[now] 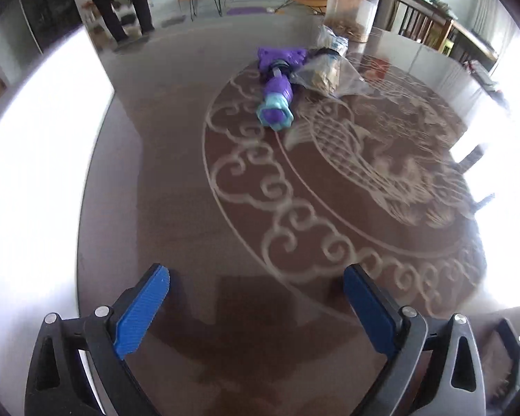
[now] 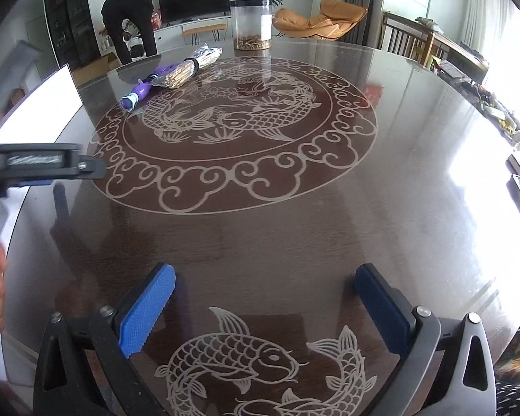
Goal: Organize objects
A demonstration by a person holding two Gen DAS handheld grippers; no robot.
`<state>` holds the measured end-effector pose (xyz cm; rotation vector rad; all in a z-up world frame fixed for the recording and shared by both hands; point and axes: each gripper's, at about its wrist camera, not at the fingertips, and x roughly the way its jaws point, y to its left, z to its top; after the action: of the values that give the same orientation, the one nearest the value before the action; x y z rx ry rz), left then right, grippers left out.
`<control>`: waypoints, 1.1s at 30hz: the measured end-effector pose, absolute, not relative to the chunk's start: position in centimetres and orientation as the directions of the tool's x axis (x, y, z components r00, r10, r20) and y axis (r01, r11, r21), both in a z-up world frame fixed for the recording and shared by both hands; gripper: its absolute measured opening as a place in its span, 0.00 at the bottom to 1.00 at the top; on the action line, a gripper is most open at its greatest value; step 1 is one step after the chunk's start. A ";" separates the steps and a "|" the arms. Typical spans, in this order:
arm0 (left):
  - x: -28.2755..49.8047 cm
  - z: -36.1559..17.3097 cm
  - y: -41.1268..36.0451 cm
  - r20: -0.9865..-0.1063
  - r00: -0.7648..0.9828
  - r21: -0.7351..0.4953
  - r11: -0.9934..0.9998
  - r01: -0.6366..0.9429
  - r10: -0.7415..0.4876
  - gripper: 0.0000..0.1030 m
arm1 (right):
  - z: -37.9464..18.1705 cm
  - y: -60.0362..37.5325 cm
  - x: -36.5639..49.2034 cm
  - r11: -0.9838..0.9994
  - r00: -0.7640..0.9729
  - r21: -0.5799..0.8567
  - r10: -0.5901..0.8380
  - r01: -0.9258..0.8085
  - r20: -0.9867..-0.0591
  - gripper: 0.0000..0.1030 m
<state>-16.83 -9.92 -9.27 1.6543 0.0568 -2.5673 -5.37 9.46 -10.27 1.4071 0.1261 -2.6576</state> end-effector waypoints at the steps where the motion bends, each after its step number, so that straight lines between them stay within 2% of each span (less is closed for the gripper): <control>1: -17.5 -9.3 -9.9 -0.908 -0.416 0.010 -0.996 0.090 -0.046 1.00 | -10.3 9.5 -5.4 -0.988 -0.556 -0.012 -0.077 0.155 -0.827 1.00; 12: -25.8 -9.6 -12.1 -0.853 -0.521 0.009 -0.999 0.043 -0.030 1.00 | -10.3 9.5 -5.3 -0.988 -0.561 -0.012 -0.077 0.153 -0.824 1.00; 19: -29.9 -9.6 -12.7 -0.857 -0.516 0.009 -1.000 0.013 -0.014 1.00 | -10.3 9.4 -5.4 -0.988 -0.571 -0.012 -0.078 0.153 -0.818 1.00; 21: -29.8 -9.2 -13.1 -0.837 -0.546 0.007 -0.999 0.039 -0.027 0.82 | -10.3 9.4 -5.5 -0.988 -0.571 -0.013 -0.078 0.153 -0.817 1.00; 23: -29.1 -9.0 -13.2 -0.818 -0.574 0.011 -0.999 0.050 -0.038 0.51 | -10.3 9.4 -5.5 -0.988 -0.571 -0.012 -0.081 0.157 -0.817 1.00; 24: -28.9 -8.9 -13.3 -0.811 -0.584 0.009 -0.999 0.048 -0.035 0.41 | -10.3 9.4 -5.5 -0.988 -0.571 -0.012 -0.081 0.157 -0.817 1.00; 25: -28.4 -8.8 -13.3 -0.807 -0.590 0.018 -0.999 0.046 -0.042 0.25 | -10.3 9.4 -5.5 -0.988 -0.571 -0.012 -0.081 0.156 -0.817 1.00; 26: -27.9 -8.8 -13.0 -0.807 -0.589 0.026 -0.999 0.048 -0.049 0.22 | -10.3 9.4 -5.5 -0.988 -0.571 -0.012 -0.081 0.156 -0.817 1.00; 33: -21.8 -8.8 -13.3 -0.809 -0.576 0.015 -0.983 0.183 -0.120 0.22 | -10.3 9.4 -5.5 -0.988 -0.571 -0.012 -0.081 0.157 -0.817 1.00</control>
<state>-21.78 -13.31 -8.82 1.3495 0.1044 -2.6446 -5.46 9.39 -10.32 1.3818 0.1247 -2.6682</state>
